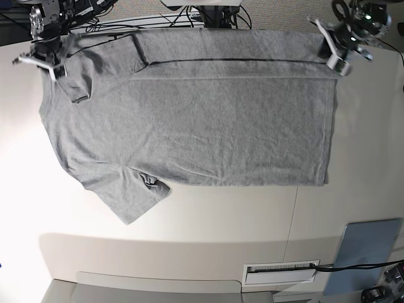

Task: Fold the T-shirt properly
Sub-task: 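Release the folded edge and move both grippers back to the shirt edge, then reach both grippers to the hem corners of the shirt, then grasp the hem corners with both grippers, then lift the hem and fold it over onto the folded edge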

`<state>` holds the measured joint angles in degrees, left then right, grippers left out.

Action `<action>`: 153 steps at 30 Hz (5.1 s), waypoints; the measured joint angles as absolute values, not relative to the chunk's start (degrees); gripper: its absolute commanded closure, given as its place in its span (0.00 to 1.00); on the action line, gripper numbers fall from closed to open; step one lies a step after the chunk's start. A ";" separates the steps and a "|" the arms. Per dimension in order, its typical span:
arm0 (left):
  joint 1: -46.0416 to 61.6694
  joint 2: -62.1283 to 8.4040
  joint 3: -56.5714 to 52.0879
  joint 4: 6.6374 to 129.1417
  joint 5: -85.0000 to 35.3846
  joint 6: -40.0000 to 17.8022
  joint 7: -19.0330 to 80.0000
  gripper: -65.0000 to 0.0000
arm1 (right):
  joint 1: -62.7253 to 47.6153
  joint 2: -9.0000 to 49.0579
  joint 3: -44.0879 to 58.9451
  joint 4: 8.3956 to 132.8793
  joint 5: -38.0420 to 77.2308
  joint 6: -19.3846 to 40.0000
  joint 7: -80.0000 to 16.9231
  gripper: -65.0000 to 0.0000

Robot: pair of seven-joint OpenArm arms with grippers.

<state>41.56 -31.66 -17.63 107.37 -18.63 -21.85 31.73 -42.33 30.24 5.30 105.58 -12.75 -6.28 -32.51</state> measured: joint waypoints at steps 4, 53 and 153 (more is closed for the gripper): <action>36.12 -31.77 -19.99 111.09 -24.25 -22.17 30.41 0.66 | -40.14 30.26 7.03 109.01 -17.04 -6.11 -32.56 1.00; -27.75 -24.32 -6.85 42.17 -22.20 -21.06 32.01 0.59 | -18.39 24.88 8.88 107.53 6.11 10.57 -36.01 0.64; 16.97 -27.83 -23.49 90.37 -44.60 -28.58 50.09 1.00 | -30.41 36.21 13.47 111.46 12.53 7.64 -47.64 1.00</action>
<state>16.97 -27.83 -23.49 90.37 -44.60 -28.58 50.09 -30.41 36.21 13.47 111.46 12.53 7.64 -47.64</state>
